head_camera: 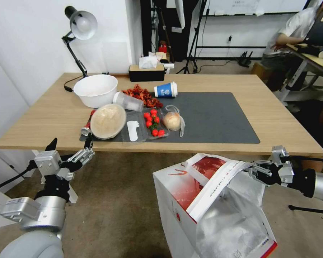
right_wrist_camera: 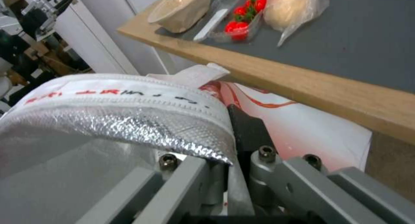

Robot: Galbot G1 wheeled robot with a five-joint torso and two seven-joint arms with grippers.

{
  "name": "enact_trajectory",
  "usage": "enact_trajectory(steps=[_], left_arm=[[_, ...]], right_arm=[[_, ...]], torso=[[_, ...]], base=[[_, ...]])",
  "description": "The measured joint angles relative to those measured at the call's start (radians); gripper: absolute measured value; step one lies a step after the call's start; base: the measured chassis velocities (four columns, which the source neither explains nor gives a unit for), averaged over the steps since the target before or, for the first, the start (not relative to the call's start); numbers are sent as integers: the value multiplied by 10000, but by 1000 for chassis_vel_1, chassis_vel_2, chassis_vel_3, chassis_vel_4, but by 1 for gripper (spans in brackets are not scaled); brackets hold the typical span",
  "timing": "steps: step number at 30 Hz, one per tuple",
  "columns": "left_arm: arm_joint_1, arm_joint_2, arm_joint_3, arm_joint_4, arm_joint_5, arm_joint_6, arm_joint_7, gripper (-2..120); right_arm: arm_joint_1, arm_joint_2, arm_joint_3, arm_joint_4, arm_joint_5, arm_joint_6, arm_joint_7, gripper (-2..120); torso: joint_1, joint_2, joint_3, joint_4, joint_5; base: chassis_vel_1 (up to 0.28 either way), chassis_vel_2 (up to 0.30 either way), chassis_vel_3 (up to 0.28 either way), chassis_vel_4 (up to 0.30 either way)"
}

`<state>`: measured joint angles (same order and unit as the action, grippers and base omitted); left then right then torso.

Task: Pick up the food delivery bag from the floor and place it on the table.

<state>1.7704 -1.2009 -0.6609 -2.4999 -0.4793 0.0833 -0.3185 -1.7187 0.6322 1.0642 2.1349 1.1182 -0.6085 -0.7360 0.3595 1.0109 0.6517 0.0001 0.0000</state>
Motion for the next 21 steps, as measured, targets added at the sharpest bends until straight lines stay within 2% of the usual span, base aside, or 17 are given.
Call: enact_trajectory(steps=[3,10,21], left_arm=[[5,-7,3,0,1,0,0,100],[17,-3,-5,0,17,36,1,100],[27,32,-69,0,25,132,47,100]], right_arm=[[9,-3,-10,-4,-11,2,-1,0],[19,-76,-35,6,-17,15,0,0],[12,-110,-11,90,14,16,10,0]], torso=[[26,57,32,0,1],[227,523,297,-1,0],[265,620,357,-2,0]], base=[[0,0,0,0],[0,0,0,0],[0,0,0,0]])
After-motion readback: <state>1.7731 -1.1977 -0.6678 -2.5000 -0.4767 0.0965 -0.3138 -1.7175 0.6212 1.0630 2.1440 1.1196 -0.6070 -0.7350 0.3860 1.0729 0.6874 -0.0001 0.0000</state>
